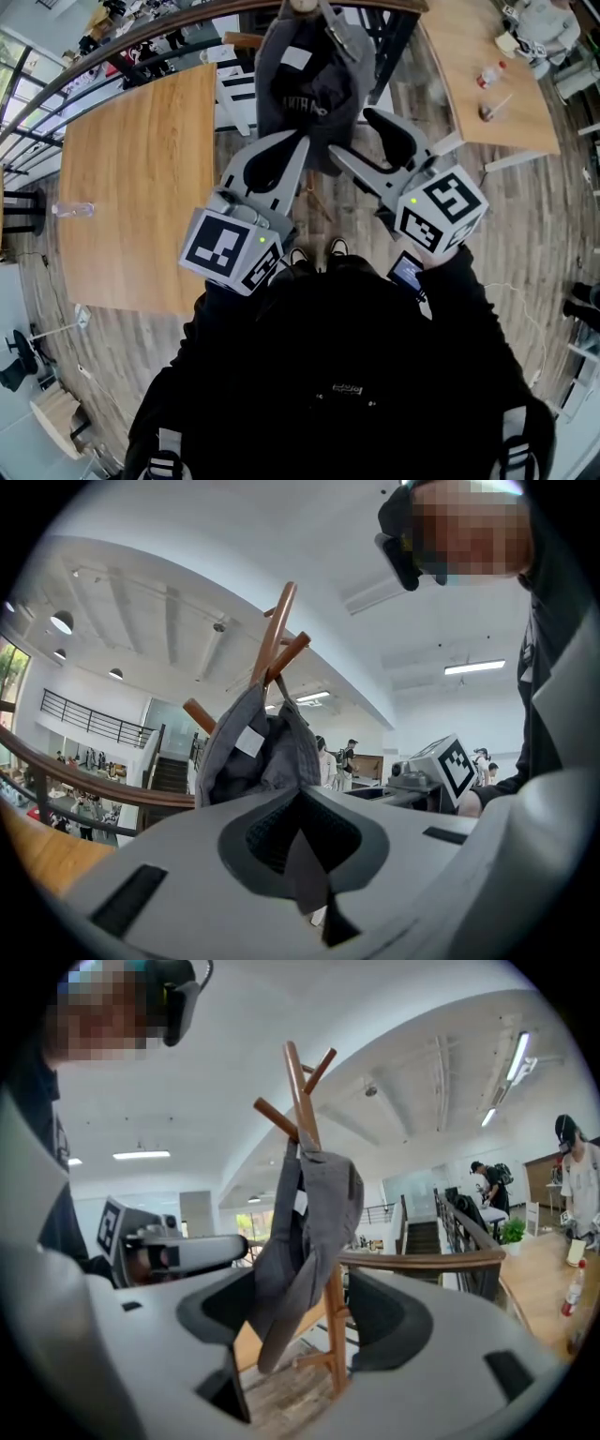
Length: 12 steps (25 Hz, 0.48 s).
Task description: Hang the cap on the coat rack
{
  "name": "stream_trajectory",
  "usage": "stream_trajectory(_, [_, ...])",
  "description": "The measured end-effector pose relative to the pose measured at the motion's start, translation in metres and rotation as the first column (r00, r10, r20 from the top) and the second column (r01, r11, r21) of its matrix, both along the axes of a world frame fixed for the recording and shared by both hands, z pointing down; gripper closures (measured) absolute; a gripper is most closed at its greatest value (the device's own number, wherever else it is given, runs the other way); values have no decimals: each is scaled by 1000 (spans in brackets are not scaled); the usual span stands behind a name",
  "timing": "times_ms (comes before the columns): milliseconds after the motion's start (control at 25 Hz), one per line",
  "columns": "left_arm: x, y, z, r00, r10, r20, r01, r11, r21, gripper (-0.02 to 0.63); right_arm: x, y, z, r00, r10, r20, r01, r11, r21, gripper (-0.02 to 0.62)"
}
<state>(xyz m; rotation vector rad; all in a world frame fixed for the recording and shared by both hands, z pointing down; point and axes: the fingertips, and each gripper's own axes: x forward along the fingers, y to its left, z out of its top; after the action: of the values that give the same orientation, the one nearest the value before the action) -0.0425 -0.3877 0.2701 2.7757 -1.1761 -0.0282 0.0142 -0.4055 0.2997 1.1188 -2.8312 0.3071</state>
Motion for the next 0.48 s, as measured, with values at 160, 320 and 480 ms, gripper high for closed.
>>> stream_trajectory(160, [20,4,19,999,49,15,-49,999,-12,600,32,15,16,997,62,-40,-62,998,3,304])
stream_trajectory(320, [31,13,19,996,88,22,-88,996,-13,600,44,38,-1,998,52,-28,-51,999,16,468])
stream_trajectory(480, [39,17,24,992,125,24,-124,992,-22,600,55,47,-7,999,46,5,-46,999,2,591])
